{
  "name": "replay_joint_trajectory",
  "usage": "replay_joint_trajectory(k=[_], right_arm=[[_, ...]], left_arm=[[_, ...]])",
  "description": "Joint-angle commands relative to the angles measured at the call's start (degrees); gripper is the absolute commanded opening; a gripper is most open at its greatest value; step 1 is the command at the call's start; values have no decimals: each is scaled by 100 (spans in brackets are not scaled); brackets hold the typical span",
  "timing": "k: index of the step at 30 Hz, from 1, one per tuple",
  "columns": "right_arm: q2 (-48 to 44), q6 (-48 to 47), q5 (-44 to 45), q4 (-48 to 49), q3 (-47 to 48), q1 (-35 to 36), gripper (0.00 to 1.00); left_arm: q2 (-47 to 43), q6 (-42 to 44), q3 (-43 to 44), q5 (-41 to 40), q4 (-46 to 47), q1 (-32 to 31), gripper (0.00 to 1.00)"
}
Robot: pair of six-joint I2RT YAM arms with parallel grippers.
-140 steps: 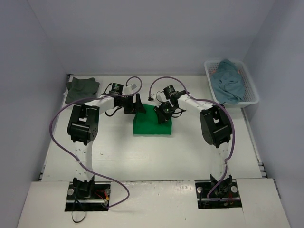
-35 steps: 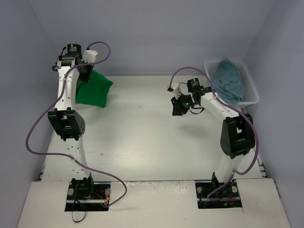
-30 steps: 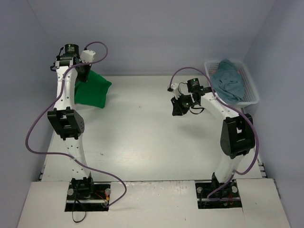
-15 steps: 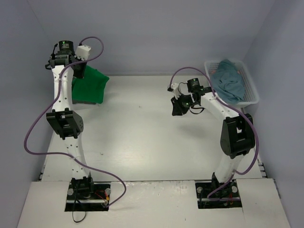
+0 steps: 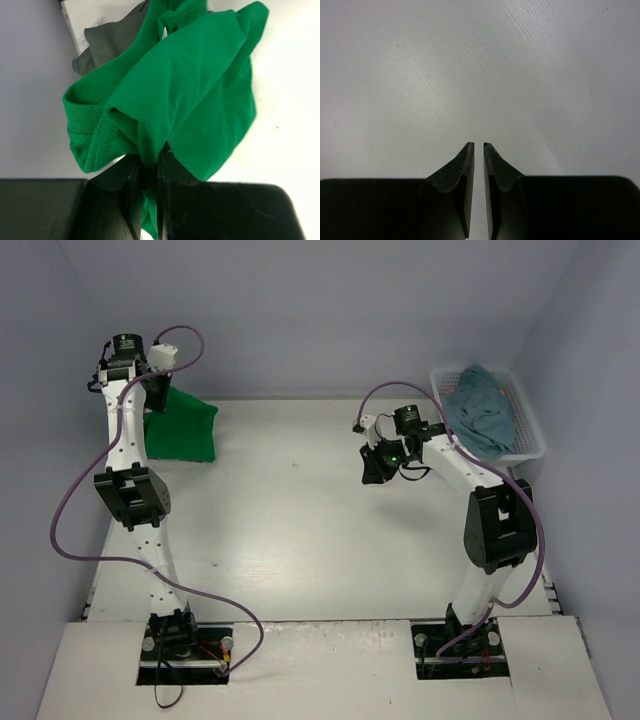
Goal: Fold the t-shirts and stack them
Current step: Neatly place the folded tshirt to the corner
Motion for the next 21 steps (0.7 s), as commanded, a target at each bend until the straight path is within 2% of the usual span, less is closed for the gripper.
replay_joint_trajectory(k=[1,10,14,21], right_arm=[[-45,-4,-183,123,-14,-48,11],[-45,-4,-183,123,-50,-56,10],[-72,5,-174,123,-67,-48,11],[-54,5,-200,123,-85,-48,11]], left_arm=[[-172,86,302,-200,441,93,0],[-136,-11,-155,-1018,1688,163,0],[66,24,-138,-1132,1813,163,0],[321,15,-480,-1194,1980,145,13]])
